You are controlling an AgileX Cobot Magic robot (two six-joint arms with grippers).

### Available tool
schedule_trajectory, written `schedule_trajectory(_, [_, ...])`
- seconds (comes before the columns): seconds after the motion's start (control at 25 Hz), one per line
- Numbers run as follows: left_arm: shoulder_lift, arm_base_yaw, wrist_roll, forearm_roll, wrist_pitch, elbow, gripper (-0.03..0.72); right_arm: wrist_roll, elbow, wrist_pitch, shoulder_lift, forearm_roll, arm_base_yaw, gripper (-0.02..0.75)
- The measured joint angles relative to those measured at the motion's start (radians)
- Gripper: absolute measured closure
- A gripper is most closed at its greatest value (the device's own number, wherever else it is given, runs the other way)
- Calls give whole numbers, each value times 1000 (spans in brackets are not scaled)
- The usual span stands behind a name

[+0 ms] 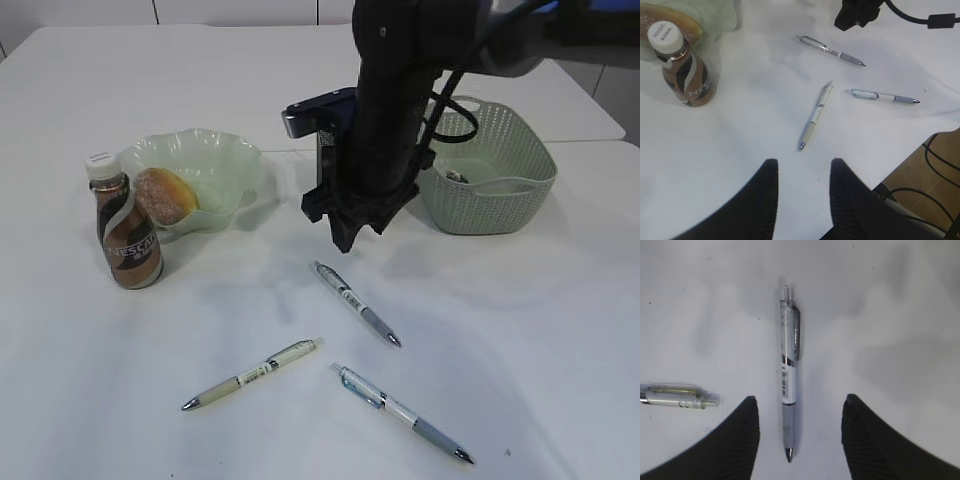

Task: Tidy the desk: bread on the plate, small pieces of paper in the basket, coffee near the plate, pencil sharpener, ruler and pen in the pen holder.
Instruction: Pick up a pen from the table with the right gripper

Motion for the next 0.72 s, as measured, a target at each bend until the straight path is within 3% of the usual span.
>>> schedule_trajectory(0.72, [0, 0, -4, 0, -2, 0, 445, -12, -94, 23, 140, -17, 20, 314])
